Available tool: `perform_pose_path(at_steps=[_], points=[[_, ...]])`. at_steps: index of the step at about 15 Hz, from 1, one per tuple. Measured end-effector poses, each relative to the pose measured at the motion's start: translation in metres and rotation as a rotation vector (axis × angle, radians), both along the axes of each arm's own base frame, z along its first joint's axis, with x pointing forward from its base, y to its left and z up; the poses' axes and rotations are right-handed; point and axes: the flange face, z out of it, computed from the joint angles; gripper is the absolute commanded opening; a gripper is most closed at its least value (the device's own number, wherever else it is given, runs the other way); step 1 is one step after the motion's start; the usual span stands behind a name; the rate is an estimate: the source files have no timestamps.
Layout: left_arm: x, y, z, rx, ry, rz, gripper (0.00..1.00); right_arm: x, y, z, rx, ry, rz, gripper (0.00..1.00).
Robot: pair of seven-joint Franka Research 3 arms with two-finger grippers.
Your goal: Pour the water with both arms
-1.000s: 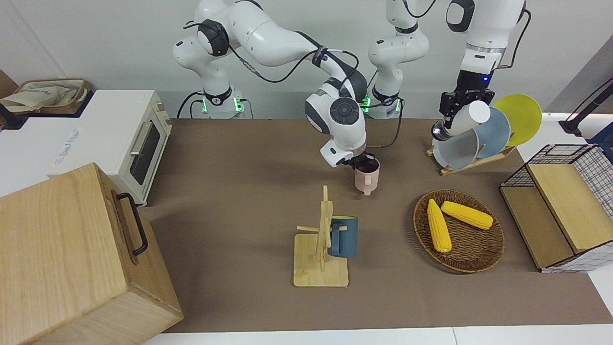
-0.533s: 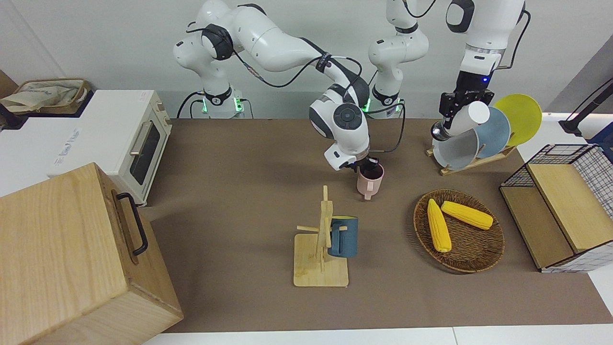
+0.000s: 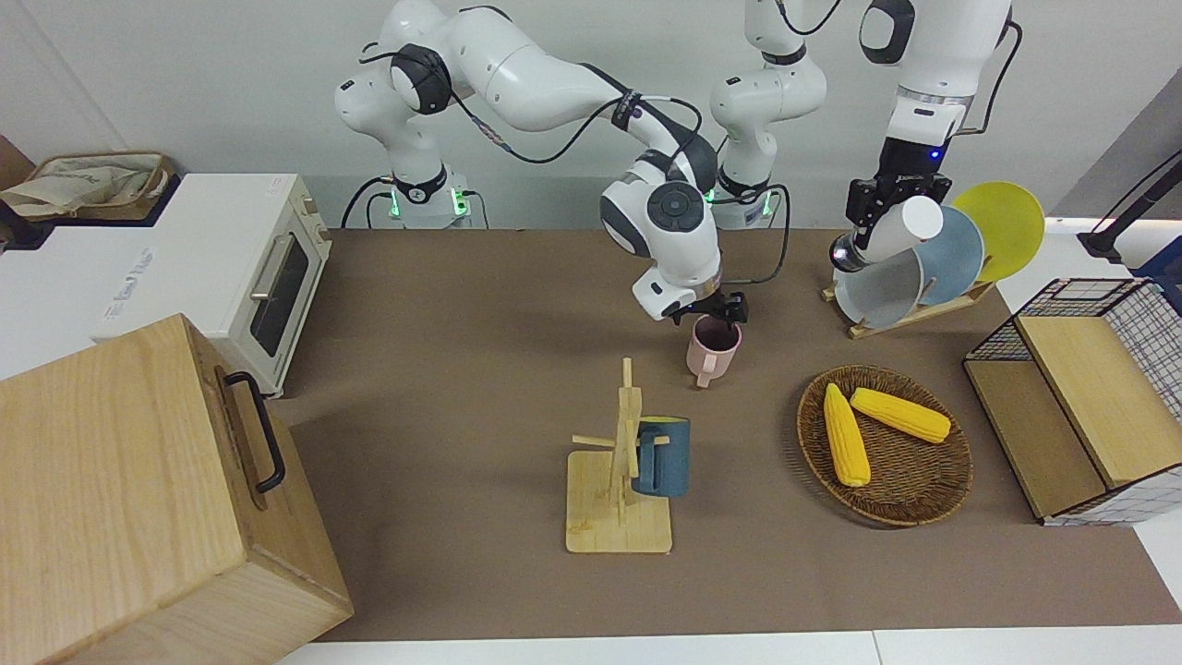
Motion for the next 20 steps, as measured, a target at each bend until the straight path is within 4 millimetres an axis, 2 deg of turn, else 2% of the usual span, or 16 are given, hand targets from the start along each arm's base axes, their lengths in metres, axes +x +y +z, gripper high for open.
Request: perform_pose_path(at_steps=[3,5,8,10,12,16,18,20], points=[[0.0,0.0,0.0,-0.004,0.001,0.001,0.0,0.001,-0.026,0.061,-0.045,-0.03,0.0,0.99],[0.0,0.0,-0.001,-0.006,0.001,0.001,0.0,0.003,-0.055,0.101,-0.093,-0.053,-0.007,0.99],[0.0,-0.001,-0.001,-0.008,0.002,0.001,0.0,0.007,-0.112,0.156,-0.153,-0.062,0.008,0.99],[-0.001,-0.001,-0.002,-0.008,0.004,0.001,0.0,0.013,-0.155,0.183,-0.185,-0.067,0.033,0.99],[-0.001,-0.001,-0.002,-0.01,0.005,0.001,0.0,0.02,-0.193,0.198,-0.234,-0.08,0.048,0.992],[-0.002,-0.001,-0.003,-0.012,0.006,0.002,0.0,0.03,-0.249,0.208,-0.314,-0.1,0.141,0.992],[-0.002,-0.001,-0.004,-0.012,0.01,0.001,0.0,0.034,-0.288,0.216,-0.32,-0.11,0.181,0.992],[-0.003,-0.006,-0.008,-0.013,0.018,-0.009,0.0,0.035,-0.337,0.225,-0.32,-0.108,0.195,0.992]])
